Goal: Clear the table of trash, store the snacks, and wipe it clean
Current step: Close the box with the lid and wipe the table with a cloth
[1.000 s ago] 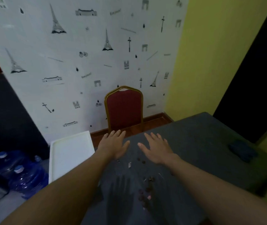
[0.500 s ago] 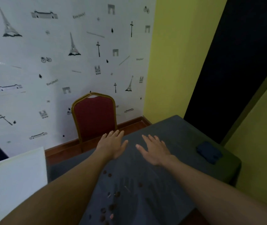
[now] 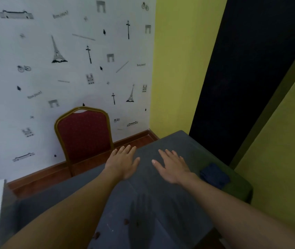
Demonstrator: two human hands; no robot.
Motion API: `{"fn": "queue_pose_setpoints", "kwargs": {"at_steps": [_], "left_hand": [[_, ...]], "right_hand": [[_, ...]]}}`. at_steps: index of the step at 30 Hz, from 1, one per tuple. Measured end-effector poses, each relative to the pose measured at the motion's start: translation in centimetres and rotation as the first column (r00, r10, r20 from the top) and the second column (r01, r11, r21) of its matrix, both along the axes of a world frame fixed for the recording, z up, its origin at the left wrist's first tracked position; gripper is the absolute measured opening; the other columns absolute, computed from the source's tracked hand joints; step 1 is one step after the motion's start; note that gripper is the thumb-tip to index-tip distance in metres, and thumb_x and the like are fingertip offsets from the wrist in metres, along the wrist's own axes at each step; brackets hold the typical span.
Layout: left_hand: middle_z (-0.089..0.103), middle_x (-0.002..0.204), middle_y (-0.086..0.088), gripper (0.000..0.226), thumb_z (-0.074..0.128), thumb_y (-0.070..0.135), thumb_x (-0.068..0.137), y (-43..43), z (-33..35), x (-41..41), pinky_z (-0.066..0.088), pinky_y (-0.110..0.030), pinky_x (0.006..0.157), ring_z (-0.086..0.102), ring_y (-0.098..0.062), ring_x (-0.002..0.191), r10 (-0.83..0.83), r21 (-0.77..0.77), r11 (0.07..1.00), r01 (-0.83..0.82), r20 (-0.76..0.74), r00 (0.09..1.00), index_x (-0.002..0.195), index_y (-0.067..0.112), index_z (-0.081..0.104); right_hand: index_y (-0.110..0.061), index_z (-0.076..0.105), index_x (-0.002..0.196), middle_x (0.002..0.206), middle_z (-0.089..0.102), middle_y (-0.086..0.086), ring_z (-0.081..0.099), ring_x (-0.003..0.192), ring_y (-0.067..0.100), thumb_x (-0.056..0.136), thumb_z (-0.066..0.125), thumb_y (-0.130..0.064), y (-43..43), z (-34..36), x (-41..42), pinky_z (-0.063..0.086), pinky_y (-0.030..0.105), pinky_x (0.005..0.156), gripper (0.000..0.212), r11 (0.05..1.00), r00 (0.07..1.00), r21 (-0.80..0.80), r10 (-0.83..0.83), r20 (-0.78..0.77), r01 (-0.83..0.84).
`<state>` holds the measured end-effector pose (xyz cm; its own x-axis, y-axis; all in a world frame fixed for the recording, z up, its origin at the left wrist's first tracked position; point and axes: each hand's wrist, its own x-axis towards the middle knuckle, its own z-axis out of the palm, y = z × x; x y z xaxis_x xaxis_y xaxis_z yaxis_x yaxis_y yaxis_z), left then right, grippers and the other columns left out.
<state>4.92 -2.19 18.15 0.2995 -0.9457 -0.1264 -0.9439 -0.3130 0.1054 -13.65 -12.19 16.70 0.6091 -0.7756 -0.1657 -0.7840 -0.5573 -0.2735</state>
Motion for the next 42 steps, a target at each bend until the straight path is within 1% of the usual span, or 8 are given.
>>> {"fn": "queue_pose_setpoints", "kwargs": {"at_steps": [12, 17, 23, 30, 37, 42], "left_hand": [[0.003, 0.166, -0.003, 0.067, 0.014, 0.055, 0.101, -8.2, -1.1, -2.6, 0.006, -0.044, 0.123, 0.005, -0.024, 0.152, -0.194, 0.013, 0.981, 0.194, 0.020, 0.981, 0.158, 0.022, 0.003], [0.001, 0.166, -0.004, 0.066, 0.015, 0.053, 0.102, -11.0, -2.0, -5.0, 0.005, -0.044, 0.123, 0.003, -0.024, 0.152, -0.267, 0.013, 0.964, 0.267, -0.002, 0.964, 0.158, 0.021, 0.000], [-0.002, 0.166, -0.004, 0.066, 0.016, 0.051, 0.103, -15.3, -4.3, -8.2, 0.004, -0.045, 0.124, 0.000, -0.024, 0.153, -0.311, 0.025, 0.949, 0.313, -0.063, 0.948, 0.158, 0.020, -0.004], [-0.003, 0.166, -0.004, 0.067, 0.019, 0.052, 0.103, -20.7, -9.3, -12.5, 0.000, -0.044, 0.124, -0.004, -0.024, 0.152, -0.276, 0.098, 0.952, 0.291, -0.143, 0.950, 0.158, 0.020, -0.003], [-0.008, 0.165, -0.004, 0.069, 0.020, 0.054, 0.102, -23.5, -16.6, -16.1, -0.003, -0.046, 0.123, -0.009, -0.026, 0.152, -0.208, 0.248, 0.932, 0.264, -0.230, 0.951, 0.157, 0.021, -0.005], [-0.011, 0.165, -0.004, 0.072, 0.022, 0.057, 0.100, -23.7, -21.7, -17.8, -0.003, -0.049, 0.121, -0.011, -0.029, 0.151, -0.122, 0.367, 0.903, 0.223, -0.278, 0.953, 0.157, 0.024, -0.007]], "right_hand": [[-0.027, 0.013, 0.160, 0.167, 0.013, 0.004, 0.009, 0.153, 0.028, 0.097, 0.021, -0.070, -3.9, -0.4, -4.9, 0.013, 0.051, 0.122, 0.077, 0.980, 0.980, 0.017, -0.197, 0.018, 0.196], [-0.026, 0.013, 0.159, 0.167, 0.014, 0.004, 0.010, 0.153, 0.028, 0.097, 0.022, -0.070, -5.8, -1.3, -7.5, 0.014, 0.050, 0.122, 0.077, 0.968, 0.969, 0.030, -0.249, 0.011, 0.248], [-0.026, 0.016, 0.159, 0.166, 0.017, 0.004, 0.012, 0.152, 0.027, 0.098, 0.025, -0.068, -9.9, -3.7, -10.8, 0.016, 0.051, 0.121, 0.075, 0.960, 0.961, 0.043, -0.277, -0.011, 0.277], [-0.025, 0.021, 0.158, 0.164, 0.022, 0.005, 0.017, 0.151, 0.028, 0.098, 0.030, -0.065, -15.9, -8.7, -14.4, 0.021, 0.049, 0.120, 0.073, 0.954, 0.956, 0.084, -0.280, -0.085, 0.287], [-0.024, 0.022, 0.157, 0.164, 0.022, 0.006, 0.017, 0.150, 0.030, 0.098, 0.037, -0.062, -20.4, -14.7, -17.3, 0.025, 0.051, 0.118, 0.072, 0.940, 0.950, 0.177, -0.263, -0.167, 0.292], [-0.030, 0.022, 0.157, 0.164, 0.021, 0.008, 0.021, 0.149, 0.032, 0.095, 0.039, -0.066, -21.6, -19.2, -18.5, 0.028, 0.051, 0.117, 0.074, 0.920, 0.939, 0.249, -0.243, -0.243, 0.302]]}}
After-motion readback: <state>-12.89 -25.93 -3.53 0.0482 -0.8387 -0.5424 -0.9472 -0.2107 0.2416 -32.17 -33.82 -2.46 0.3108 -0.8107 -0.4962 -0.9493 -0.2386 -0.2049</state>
